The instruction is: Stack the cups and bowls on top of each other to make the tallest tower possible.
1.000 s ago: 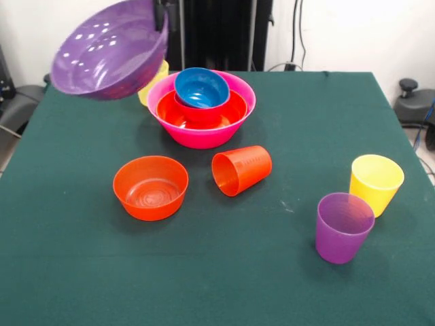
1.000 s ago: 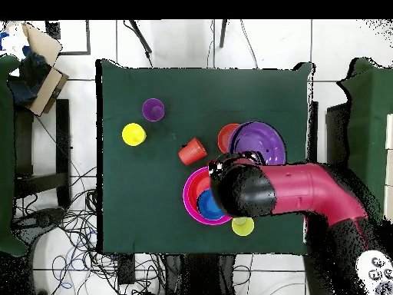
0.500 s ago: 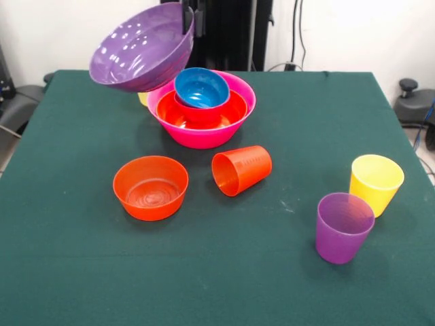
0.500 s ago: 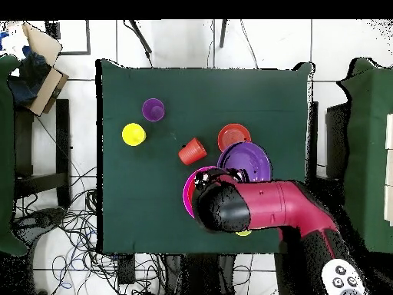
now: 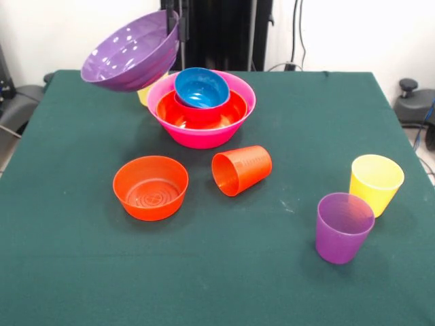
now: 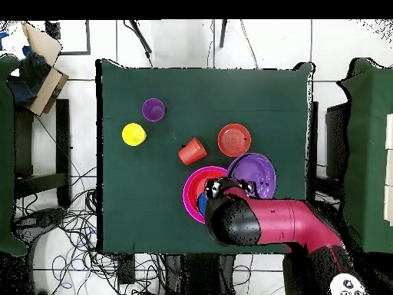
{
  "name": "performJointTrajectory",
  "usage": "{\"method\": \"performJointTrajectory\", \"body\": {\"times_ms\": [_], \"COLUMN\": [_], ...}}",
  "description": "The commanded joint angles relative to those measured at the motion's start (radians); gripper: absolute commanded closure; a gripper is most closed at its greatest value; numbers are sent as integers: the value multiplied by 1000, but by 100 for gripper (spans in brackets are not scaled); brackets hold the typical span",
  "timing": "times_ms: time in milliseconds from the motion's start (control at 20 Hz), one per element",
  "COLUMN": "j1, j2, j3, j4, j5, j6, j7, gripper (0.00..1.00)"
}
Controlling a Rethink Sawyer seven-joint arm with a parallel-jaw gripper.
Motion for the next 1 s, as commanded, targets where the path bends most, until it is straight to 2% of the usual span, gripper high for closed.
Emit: {"method": "performJointTrajectory", "body": {"times_ms": [50, 300, 750, 850, 1000], "j1": [45, 144, 319, 367, 416], "j2": [30, 33, 16, 30, 95], "j3": [-83, -160, -269, -296, -334], "j4": [115, 127, 165, 157, 117], "j5": [-67, -60, 18, 32, 33], "j6": [-68, -111, -156, -165, -202], "j7": [122, 184, 256, 277, 295], "gripper": [100, 100, 100, 100, 100]}}
